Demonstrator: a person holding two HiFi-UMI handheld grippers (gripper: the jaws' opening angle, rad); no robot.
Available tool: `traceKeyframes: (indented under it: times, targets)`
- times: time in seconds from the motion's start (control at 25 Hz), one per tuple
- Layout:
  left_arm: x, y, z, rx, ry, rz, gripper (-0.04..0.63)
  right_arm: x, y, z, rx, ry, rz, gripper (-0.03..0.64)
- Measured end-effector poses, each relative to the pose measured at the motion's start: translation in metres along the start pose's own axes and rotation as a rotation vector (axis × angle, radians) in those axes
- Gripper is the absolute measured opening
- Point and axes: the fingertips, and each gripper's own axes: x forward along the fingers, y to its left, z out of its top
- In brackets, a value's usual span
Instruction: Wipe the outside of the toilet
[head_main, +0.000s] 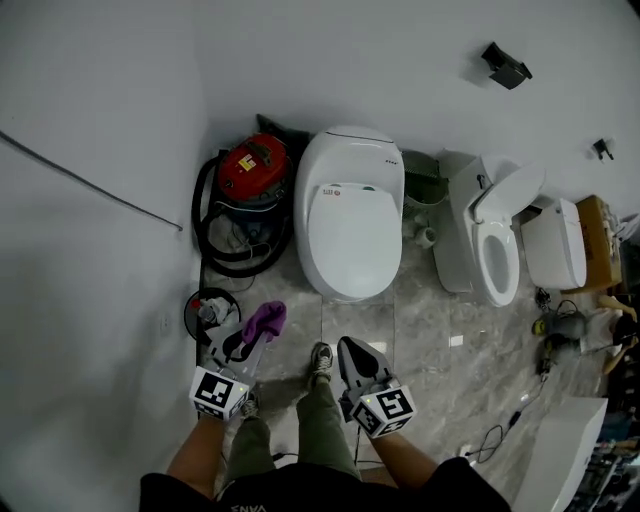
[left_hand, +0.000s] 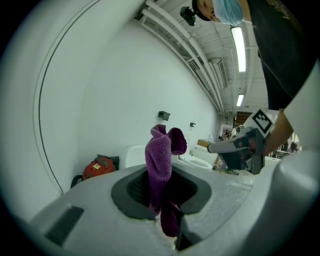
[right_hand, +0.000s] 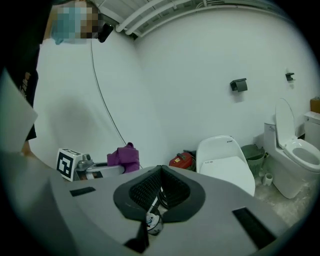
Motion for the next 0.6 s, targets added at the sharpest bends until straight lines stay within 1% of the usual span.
traceKeyframes:
  times: [0.24,0.36,0.52,0.6]
  targets:
    - [0.035,0.027,-0.056,-0.046,0.011,0.027,0.058,0.043,-0.025,-0.069,0.013,0.05,-0.026,0.0]
    - [0.05,0.042,-0.091,-0.033,0.001,0.01,0.058,0.068,-0.03,-0.104,0.025,0.07,-0.015,-0.001]
    - [0.07,0.063,-0.144,-0.075,0.043,0.005,0.058,0.106,-0.04,-0.158,0.036,0.082,0.008,-0.001]
    - [0.079,0.07,-0.172,-0.065,0.036,-0.002,0.058,0.119,-0.046,-0.184,0.03,0.092,0.019,-0.002]
